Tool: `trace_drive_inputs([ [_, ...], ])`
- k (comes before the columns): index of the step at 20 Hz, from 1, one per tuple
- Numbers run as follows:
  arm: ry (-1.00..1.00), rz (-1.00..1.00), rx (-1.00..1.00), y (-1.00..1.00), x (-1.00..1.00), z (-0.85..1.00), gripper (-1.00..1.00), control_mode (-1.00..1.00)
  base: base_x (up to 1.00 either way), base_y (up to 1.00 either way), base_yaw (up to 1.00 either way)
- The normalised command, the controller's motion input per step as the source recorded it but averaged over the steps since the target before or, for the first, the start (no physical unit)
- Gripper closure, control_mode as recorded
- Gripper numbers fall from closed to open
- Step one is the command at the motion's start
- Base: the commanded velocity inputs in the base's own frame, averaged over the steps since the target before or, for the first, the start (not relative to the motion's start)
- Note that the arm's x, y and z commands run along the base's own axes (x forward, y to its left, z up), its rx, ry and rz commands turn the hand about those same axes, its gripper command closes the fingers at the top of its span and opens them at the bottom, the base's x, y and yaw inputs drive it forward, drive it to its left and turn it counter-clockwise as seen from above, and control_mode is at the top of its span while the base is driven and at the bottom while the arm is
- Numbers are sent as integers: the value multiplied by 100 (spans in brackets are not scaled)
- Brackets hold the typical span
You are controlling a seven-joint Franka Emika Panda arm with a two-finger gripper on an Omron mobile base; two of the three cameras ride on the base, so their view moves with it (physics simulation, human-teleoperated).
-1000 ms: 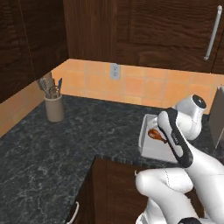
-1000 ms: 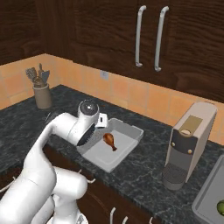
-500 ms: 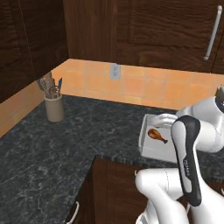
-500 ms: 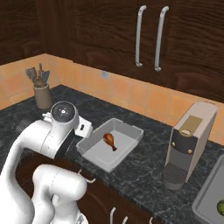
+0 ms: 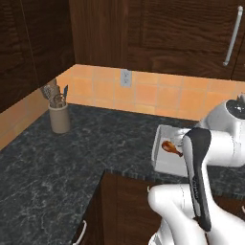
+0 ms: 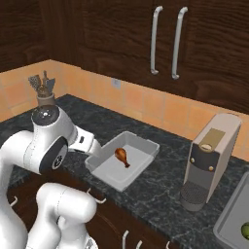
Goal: Place one lime and one chicken drumstick in each tupperware on the nearby counter, to pack two identical lunches.
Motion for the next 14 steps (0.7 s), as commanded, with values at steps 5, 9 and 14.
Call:
trace_drive_inputs([
  [5,3,0,-27,13,-4,-21,-100,-100,0,0,0],
  [9,0,0,0,0,0,0,-100,100,-83,0,0],
  [14,0,0,0,0,0,0,-100,100,-100,-17,1],
])
